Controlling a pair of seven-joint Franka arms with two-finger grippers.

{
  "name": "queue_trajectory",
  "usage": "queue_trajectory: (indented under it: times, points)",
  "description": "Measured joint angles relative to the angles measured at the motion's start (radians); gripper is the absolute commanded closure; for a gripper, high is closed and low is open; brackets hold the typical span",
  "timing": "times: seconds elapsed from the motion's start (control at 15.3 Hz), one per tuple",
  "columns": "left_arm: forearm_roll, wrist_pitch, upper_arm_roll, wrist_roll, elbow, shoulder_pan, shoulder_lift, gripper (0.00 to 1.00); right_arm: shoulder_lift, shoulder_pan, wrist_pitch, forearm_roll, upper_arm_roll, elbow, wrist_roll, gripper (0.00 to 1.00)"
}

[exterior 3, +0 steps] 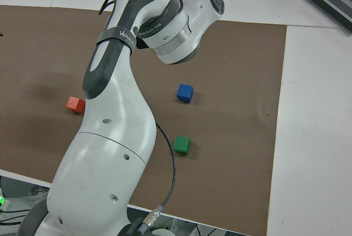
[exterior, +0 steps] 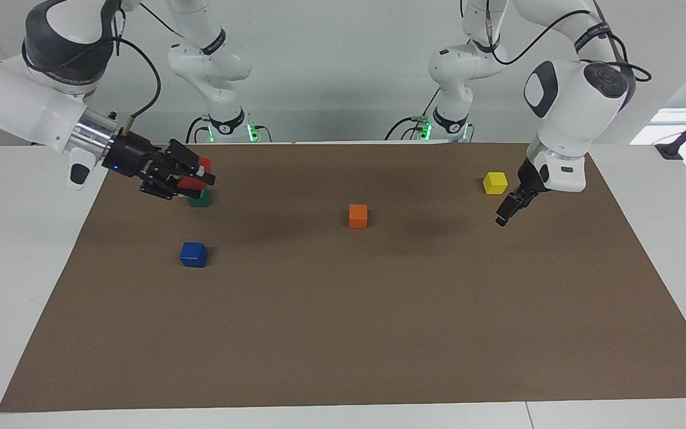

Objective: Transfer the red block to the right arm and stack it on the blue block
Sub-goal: 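Carry the red cube toward the blue cube while the left gripper retracts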

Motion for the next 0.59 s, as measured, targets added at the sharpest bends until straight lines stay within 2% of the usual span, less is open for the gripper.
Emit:
queue_trajectory:
  times: [0.2, 0.33, 0.59]
  points:
    - [0.077, -0.126, -0.001, 0.230, 0.061, 0.001, 0.011, 0.00, 0.000, 0.002, 0.084, -0.225, 0.000, 0.020, 0.000, 1.00]
    - [0.085, -0.185, -0.007, 0.309, 0.068, 0.000, 0.012, 0.00, 0.001, 0.023, 0.156, -0.373, 0.003, 0.019, 0.011, 1.00]
    - [0.092, -0.273, -0.014, 0.455, 0.061, -0.003, -0.020, 0.00, 0.018, 0.128, 0.263, -0.626, 0.007, -0.015, 0.147, 1.00]
